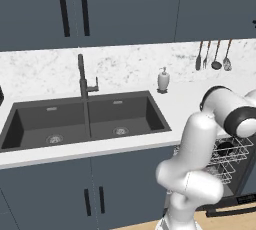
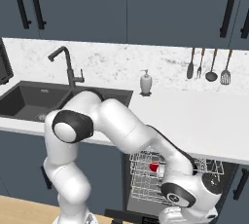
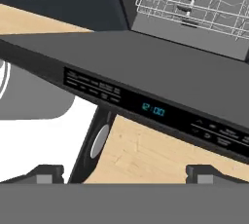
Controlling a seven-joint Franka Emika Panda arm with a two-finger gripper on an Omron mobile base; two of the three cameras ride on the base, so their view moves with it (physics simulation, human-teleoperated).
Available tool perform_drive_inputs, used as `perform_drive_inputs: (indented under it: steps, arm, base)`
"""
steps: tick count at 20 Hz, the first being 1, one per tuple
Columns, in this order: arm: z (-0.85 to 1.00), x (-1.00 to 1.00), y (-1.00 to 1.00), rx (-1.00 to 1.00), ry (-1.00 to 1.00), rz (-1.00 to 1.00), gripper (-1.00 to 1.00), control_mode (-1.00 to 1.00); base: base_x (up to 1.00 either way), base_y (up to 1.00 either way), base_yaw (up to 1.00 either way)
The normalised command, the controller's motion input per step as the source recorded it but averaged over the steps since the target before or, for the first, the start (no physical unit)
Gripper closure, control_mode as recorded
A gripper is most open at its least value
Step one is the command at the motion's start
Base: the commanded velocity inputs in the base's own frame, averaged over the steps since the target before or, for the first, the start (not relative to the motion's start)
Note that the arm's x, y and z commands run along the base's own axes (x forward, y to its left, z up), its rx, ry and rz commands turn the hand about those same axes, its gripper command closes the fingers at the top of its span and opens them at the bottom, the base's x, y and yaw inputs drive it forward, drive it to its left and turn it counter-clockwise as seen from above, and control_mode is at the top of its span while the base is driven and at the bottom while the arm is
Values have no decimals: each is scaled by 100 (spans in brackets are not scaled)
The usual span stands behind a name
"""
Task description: Pick up the cup and bowl from the counter, place them in the dishwasher, and close the dishwasher door.
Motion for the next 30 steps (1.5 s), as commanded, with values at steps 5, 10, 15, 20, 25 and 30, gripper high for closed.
perform_drive_inputs:
  steps: [5, 10, 15, 20, 25, 30]
  arm:
    - [-1, -100, 36, 0, 0, -5, -100, -100]
    - [-29, -92, 44, 0, -8, -10, -100, -100]
    - [-37, -56, 2, 6, -13, -2, -100, -100]
    - [-38, -25, 0, 6, -18, -2, -100, -100]
    - [-26, -2, -7, 9, -25, -5, -100, -100]
    - [-14, 0, 3, 14, -30, -7, -100, -100]
  base:
    - [0, 0, 0]
    - [0, 0, 0]
    - [0, 0, 0]
    - [0, 0, 0]
    - [0, 0, 0]
    - [0, 0, 0]
